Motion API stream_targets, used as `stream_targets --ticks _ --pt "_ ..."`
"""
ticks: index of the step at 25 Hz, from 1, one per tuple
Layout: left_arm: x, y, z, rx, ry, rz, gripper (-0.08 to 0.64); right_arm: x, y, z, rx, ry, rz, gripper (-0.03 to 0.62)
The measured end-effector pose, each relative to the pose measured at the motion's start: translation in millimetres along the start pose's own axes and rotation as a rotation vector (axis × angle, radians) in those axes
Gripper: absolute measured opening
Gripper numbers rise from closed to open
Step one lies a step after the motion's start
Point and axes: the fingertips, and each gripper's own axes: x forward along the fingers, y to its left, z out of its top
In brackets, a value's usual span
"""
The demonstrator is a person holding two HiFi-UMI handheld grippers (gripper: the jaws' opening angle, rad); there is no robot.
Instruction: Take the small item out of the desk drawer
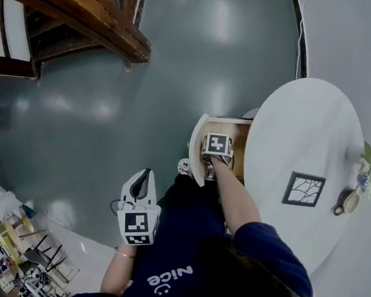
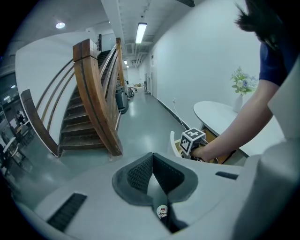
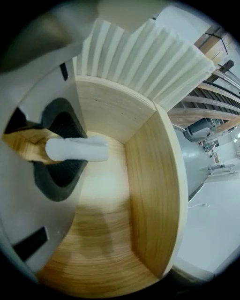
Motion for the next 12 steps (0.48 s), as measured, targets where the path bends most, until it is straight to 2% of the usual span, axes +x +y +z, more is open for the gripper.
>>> stream_targets --ticks 5,12 --pt "1.9 -2.2 6.2 0.018 -0.024 -0.021 0.005 -6.6 2.8 5.6 -0.059 -0.032 0.007 0.137" --pt "2.6 1.1 14.1 -0.013 -0.065 -0.042 0.005 -30.5 7.9 3.8 -0.119 -0.069 -0.008 0.137"
